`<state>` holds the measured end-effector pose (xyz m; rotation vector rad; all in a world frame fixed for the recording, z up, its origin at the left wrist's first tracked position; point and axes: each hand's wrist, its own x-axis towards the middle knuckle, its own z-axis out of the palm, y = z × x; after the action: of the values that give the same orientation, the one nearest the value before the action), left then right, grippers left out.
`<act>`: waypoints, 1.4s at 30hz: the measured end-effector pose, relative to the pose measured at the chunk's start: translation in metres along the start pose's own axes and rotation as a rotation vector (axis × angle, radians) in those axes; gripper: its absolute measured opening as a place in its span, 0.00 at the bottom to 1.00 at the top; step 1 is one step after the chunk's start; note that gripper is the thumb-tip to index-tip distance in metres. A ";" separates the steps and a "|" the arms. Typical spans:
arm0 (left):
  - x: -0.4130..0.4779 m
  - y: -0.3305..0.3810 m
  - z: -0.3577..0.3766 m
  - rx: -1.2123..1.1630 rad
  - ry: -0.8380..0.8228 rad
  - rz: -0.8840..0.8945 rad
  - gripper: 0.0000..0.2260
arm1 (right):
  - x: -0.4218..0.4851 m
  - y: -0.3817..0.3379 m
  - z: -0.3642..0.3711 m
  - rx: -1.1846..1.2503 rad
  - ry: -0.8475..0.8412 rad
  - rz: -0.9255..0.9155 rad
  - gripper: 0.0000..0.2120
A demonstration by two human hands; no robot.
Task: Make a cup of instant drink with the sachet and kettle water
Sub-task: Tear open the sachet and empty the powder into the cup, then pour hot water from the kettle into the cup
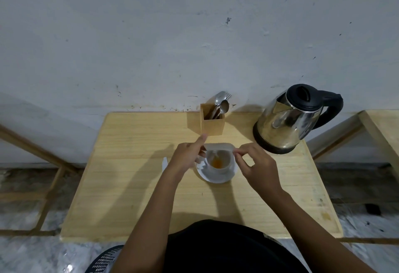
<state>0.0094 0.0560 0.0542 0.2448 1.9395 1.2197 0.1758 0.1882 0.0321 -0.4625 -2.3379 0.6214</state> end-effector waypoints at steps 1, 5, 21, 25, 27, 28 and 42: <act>-0.002 -0.002 -0.001 -0.046 -0.057 -0.007 0.23 | -0.002 -0.002 0.004 -0.009 -0.008 -0.047 0.03; -0.003 -0.013 -0.005 -0.144 -0.019 0.052 0.12 | -0.004 -0.009 0.019 0.109 -0.182 0.039 0.08; 0.012 -0.069 -0.043 -0.094 0.242 0.107 0.13 | 0.027 -0.024 0.050 0.246 -0.392 0.560 0.03; 0.033 -0.100 -0.053 0.042 0.374 0.048 0.20 | 0.021 -0.003 0.046 0.002 -0.389 0.504 0.16; 0.039 -0.108 -0.049 0.202 0.406 0.039 0.19 | 0.018 0.001 0.046 0.032 -0.449 0.541 0.21; 0.038 -0.108 -0.046 0.330 0.444 0.024 0.14 | 0.018 0.002 0.046 0.064 -0.480 0.578 0.23; 0.046 -0.123 -0.031 1.036 0.412 0.147 0.17 | 0.021 0.014 0.049 0.111 -0.599 0.665 0.25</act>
<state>-0.0128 -0.0033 -0.0653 0.7066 2.8197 0.2315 0.1296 0.1945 0.0023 -1.1518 -2.6602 1.3436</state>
